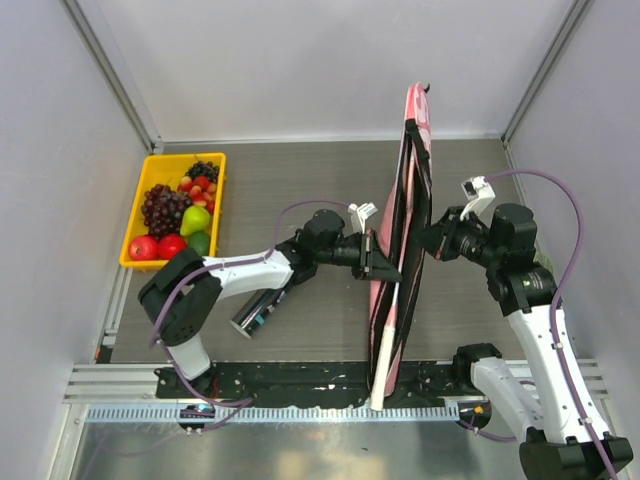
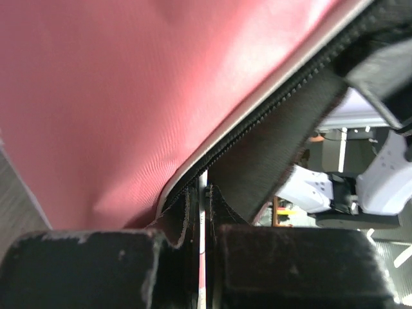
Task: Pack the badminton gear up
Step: Place the racket in the racket bag.
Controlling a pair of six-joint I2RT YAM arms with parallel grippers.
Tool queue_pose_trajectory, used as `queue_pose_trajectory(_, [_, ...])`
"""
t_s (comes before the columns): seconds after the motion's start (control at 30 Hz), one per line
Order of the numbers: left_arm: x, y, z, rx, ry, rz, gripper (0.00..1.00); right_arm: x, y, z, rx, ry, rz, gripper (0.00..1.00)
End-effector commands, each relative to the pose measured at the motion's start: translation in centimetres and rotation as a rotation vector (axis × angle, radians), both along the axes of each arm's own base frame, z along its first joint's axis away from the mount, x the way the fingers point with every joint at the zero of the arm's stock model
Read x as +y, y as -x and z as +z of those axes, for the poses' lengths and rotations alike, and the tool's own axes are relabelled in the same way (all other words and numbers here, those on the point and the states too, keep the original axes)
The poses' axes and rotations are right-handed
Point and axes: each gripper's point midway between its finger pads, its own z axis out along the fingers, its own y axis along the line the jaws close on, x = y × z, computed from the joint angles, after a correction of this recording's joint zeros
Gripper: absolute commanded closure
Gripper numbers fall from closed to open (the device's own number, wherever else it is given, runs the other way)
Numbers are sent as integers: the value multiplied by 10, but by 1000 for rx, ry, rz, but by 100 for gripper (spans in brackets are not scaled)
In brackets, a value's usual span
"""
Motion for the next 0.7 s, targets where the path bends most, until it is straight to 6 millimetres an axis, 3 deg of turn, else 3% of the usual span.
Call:
queue_pose_trajectory(0.0, [-1,-32,-2,-104,-52,101,100,14,2,38,-135,-79,79,94])
queue_pose_trajectory(0.1, [-2,-57,8,-258,-139,179,97,16,-1,22,-98,-86,85,94])
queue_pose_trajectory(0.13, [1,-60,4,-273,-186,191,94,15,-2,21,-97,-85,74,95])
queue_pose_trajectory(0.2, [5,-66,14,-326,-185,228,89,13,-3,21,-99,-79,58,94])
queue_pose_trajectory(0.27, [9,-66,25,-354,-150,251,78,11,-5,25,-105,-80,39,95])
queue_pose_trajectory(0.33, [12,-62,37,-374,-115,254,55,10,-8,27,-105,-85,26,95])
queue_pose_trajectory(0.37, [13,-59,39,-383,-112,241,39,10,-10,28,-105,-88,25,94])
queue_pose_trajectory(0.4, [15,-52,40,-390,-113,212,35,10,-12,30,-107,-90,17,94])
queue_pose_trajectory(0.67, [63,-19,43,-485,-279,140,28,10,-27,41,-138,-113,0,95])
